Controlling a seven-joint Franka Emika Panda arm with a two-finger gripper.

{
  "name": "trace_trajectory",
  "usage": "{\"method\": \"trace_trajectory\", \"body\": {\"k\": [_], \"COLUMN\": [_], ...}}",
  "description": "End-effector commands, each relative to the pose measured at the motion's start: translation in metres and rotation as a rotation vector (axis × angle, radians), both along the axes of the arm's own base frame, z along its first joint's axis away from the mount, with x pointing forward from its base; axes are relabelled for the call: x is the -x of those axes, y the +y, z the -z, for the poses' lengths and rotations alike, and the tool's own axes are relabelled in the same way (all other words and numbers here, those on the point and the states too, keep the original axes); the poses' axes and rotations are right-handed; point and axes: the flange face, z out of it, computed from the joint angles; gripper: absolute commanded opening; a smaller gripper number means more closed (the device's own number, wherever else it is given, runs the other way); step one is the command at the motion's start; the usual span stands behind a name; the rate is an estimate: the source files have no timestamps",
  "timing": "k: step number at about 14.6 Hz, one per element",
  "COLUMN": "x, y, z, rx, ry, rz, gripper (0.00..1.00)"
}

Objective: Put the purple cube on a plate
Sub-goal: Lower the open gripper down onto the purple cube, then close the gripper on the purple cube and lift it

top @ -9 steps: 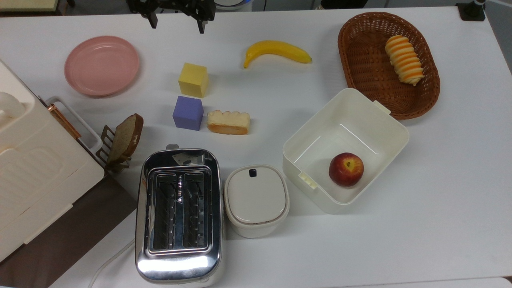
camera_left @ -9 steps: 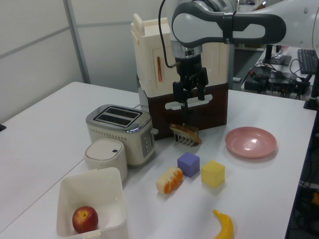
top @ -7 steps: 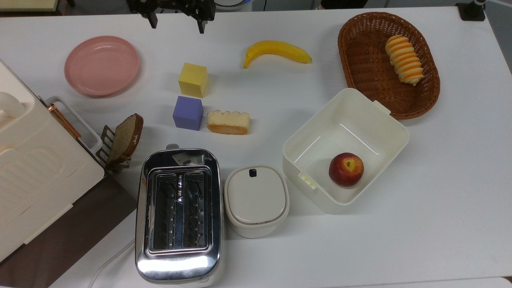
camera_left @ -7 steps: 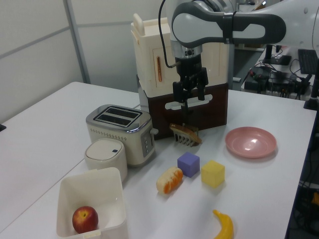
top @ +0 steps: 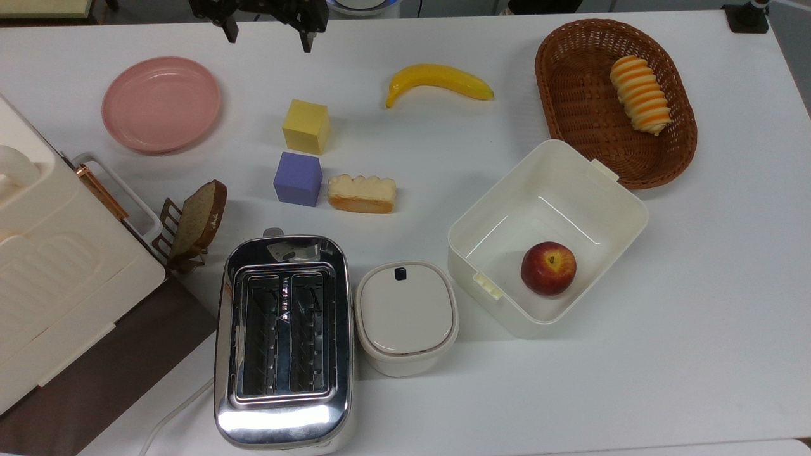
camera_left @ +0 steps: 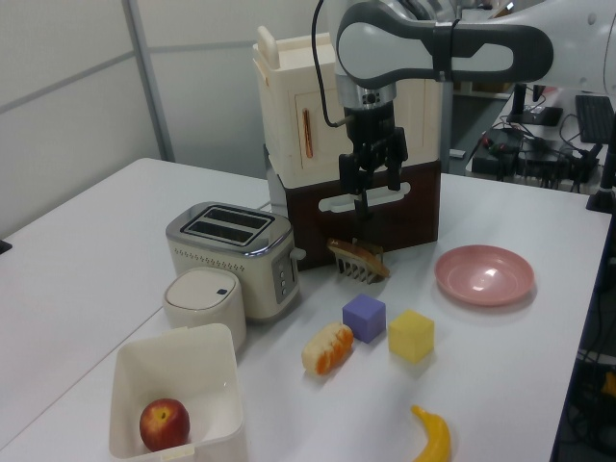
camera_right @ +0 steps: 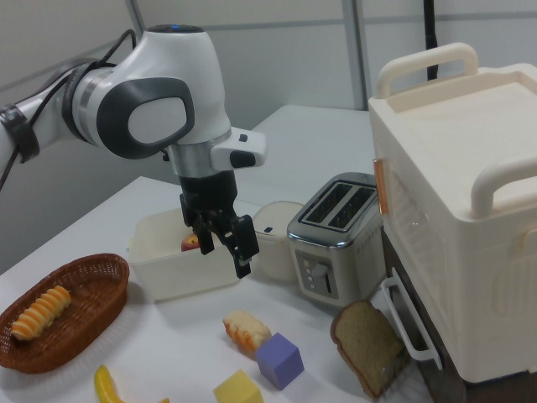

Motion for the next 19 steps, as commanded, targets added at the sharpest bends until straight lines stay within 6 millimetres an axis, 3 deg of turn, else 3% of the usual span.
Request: {"method": "trace_trajectory", "body": {"k": [1,8,11,15,19], "x": [0.005,0.012,0.021,0.023,0.001], "y": [-0.002,-0.026,-0.022,-0.009,-0.008], "z": [0.014,0.08,0.158,0.218,0.236], "rx": [-0.014,-0.017,0.032,0.068,0.086], "ry": [0.018,0.085,0.126,0.123,0.034], "rz": [-0.009,0.032,0.002,-0.042,-0.062], "gripper": [1.0,1.0,1.0,1.0,1.0]}}
